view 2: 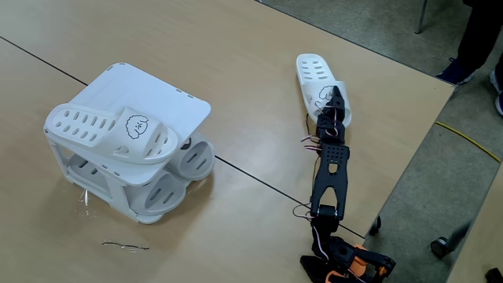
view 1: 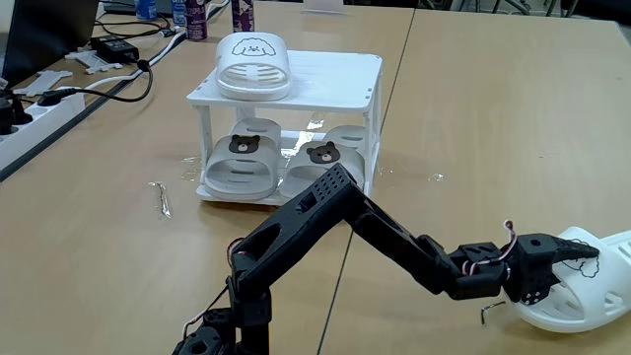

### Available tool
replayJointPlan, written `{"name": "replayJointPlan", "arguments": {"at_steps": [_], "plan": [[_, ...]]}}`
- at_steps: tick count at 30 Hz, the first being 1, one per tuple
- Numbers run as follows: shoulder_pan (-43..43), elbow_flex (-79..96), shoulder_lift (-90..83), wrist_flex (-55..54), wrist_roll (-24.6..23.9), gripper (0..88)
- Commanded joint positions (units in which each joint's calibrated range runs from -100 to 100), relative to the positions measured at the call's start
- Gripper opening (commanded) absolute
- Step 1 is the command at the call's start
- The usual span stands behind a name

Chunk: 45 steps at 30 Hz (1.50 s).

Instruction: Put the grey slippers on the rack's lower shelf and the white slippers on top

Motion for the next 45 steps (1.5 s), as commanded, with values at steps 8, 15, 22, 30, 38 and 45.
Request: {"name": "replayJointPlan", "arguments": {"at_steps": [8, 15, 22, 30, 38, 45], "plan": [[-0.04, -8.35, -37.65, 27.66, 0.37, 0.7], [-2.50, -5.19, -56.75, 39.57, 0.37, 0.7], [-11.88, 13.84, -74.75, 39.57, 0.37, 0.7], [-27.92, 24.31, -84.43, 39.57, 0.37, 0.7], [-40.50, 23.14, -80.64, 39.40, 0.37, 0.7], [-40.50, 6.45, -63.73, 39.40, 0.37, 0.7]]}}
